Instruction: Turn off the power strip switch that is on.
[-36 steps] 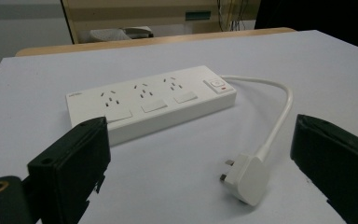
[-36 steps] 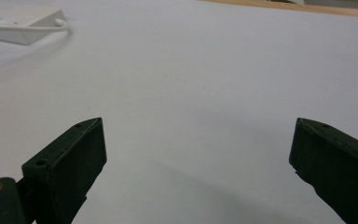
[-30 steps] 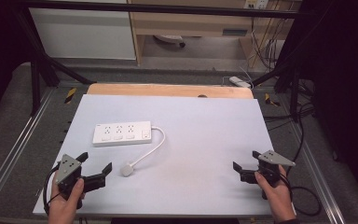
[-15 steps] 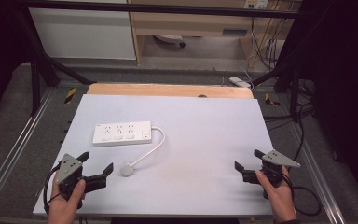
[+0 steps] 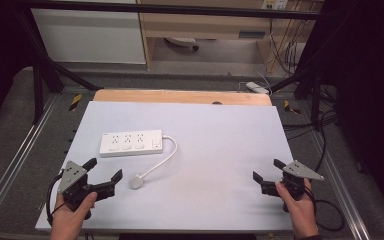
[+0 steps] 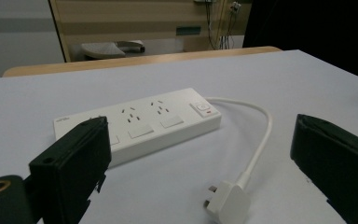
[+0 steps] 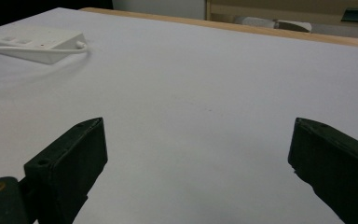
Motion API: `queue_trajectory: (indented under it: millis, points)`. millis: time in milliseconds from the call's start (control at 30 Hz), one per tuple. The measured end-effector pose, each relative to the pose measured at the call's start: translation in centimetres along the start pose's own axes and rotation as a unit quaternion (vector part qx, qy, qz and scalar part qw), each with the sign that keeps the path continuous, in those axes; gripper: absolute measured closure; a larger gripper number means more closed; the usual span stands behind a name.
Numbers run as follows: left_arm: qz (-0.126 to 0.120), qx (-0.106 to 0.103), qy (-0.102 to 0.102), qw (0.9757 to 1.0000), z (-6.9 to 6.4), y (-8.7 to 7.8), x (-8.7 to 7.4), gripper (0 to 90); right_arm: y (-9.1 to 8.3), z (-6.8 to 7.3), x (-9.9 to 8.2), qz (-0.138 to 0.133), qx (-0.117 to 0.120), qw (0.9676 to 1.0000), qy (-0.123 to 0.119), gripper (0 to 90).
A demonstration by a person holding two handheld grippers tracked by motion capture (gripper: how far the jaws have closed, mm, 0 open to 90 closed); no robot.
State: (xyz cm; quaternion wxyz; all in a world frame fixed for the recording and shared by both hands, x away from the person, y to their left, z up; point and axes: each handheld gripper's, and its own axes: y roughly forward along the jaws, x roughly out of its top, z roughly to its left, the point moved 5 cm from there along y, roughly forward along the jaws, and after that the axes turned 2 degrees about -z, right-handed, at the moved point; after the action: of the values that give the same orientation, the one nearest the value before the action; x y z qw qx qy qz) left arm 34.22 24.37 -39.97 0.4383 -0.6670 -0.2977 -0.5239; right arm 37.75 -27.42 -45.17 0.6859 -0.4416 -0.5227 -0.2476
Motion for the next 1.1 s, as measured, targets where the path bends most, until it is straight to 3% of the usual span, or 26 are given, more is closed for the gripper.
queue_trajectory:
  millis: [533, 1033, 1100]
  points:
    - [-0.007, 0.006, 0.000, 1.0000, 0.4, 1.3, 3.4, 5.5, 0.0, 0.2, 0.1, -0.001, -0.003, 0.9999, -0.012, 5.1]
    - [-0.006, 0.026, -0.005, 0.9996, 2.0, 4.3, 7.5, 6.8, 0.2, 0.2, 0.0, 0.003, -0.002, 0.9999, -0.009, 4.7]
    - [-0.013, 0.032, -0.015, 0.9993, 2.3, 4.8, 7.9, 7.4, 0.3, 0.2, 0.0, 0.003, -0.002, 1.0000, -0.009, 4.7]
